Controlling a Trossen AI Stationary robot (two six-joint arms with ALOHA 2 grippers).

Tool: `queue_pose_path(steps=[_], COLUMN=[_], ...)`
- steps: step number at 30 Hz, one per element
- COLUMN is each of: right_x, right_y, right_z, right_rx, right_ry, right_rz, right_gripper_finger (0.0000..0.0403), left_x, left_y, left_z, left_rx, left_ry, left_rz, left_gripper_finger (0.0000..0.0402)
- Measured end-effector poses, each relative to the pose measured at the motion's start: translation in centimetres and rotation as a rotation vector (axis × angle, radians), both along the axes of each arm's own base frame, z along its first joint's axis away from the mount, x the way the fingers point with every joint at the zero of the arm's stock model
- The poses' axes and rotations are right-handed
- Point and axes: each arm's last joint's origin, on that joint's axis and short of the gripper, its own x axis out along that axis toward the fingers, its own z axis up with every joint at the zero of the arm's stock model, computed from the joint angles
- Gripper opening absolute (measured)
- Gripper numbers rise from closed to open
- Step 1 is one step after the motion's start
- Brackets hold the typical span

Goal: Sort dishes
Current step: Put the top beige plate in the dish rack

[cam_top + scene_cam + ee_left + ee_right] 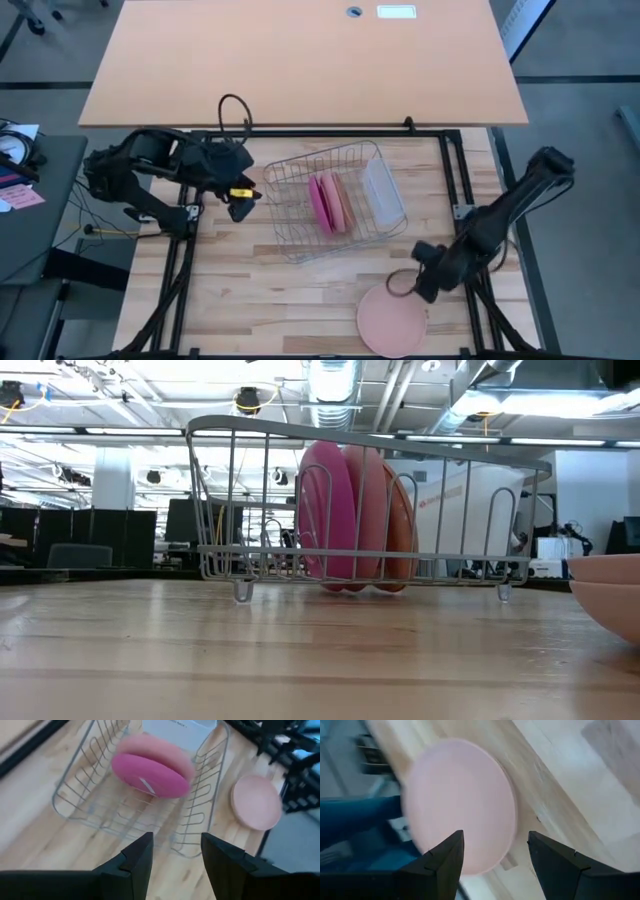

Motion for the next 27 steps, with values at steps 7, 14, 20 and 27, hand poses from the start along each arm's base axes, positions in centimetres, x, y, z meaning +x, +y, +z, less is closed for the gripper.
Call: queue_pose_path(steps=[7, 14, 20, 27], right_x=[1.8, 2.7, 3.0, 2.9], right_y=[3.6, 4.8, 4.9, 4.8], right_z=[-5.3, -7.7, -8.1, -7.4], right_rx=[-0.044, -0.007, 0.013, 0.008], right_ry=[0.142, 0.206, 0.228, 0.256], right_rz=[0.018, -0.048, -0.114, -0.147], right_gripper_finger=[0.0225, 0.0220, 0.0162, 0.0089], left_x=[-0.4, -0.4, -0.4, -0.3], left_y=[0.2, 0.0, 0.0, 0.0], left_z=[-0.3, -0.3, -0.3, -0.3], left_rx=[0.089, 0.088, 0.094, 0.092], left_ry=[0.078, 0.083, 0.074, 0.071], left_rz=[-0.132, -0.178, -0.189, -0.185], left_gripper_finger=[0.0162, 0.0162, 0.0162, 0.0162])
